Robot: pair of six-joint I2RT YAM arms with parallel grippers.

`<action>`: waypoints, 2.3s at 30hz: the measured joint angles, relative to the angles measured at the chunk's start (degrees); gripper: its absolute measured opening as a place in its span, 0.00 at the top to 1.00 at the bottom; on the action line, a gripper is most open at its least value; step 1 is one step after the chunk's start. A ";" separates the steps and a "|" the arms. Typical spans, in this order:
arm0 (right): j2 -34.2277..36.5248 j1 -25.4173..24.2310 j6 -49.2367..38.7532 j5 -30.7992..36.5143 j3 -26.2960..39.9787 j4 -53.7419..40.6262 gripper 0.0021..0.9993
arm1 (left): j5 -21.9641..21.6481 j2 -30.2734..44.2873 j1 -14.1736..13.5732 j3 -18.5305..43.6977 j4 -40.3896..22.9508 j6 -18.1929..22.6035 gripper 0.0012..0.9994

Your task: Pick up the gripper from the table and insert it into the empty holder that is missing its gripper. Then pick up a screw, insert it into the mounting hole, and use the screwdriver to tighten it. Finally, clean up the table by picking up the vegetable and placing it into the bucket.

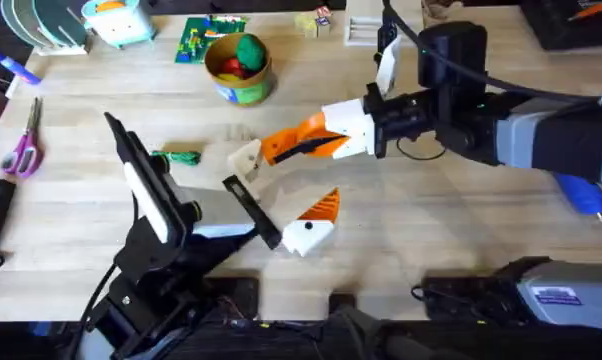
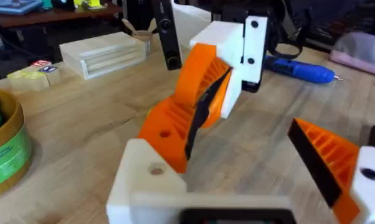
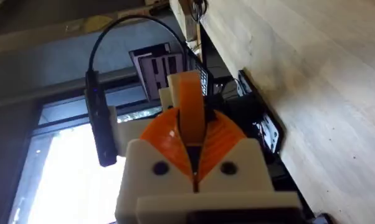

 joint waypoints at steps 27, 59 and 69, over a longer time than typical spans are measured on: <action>0.00 0.19 -3.58 -4.00 -0.07 1.17 0.99 | -0.16 -0.01 0.04 0.02 0.34 0.02 0.01; 0.00 2.26 -3.41 -0.90 -0.22 1.26 0.99 | 1.30 0.00 0.00 0.02 0.17 -0.37 0.01; 0.00 3.83 0.88 4.57 -0.22 2.52 0.99 | -0.22 0.13 0.11 0.02 -0.04 -1.07 0.01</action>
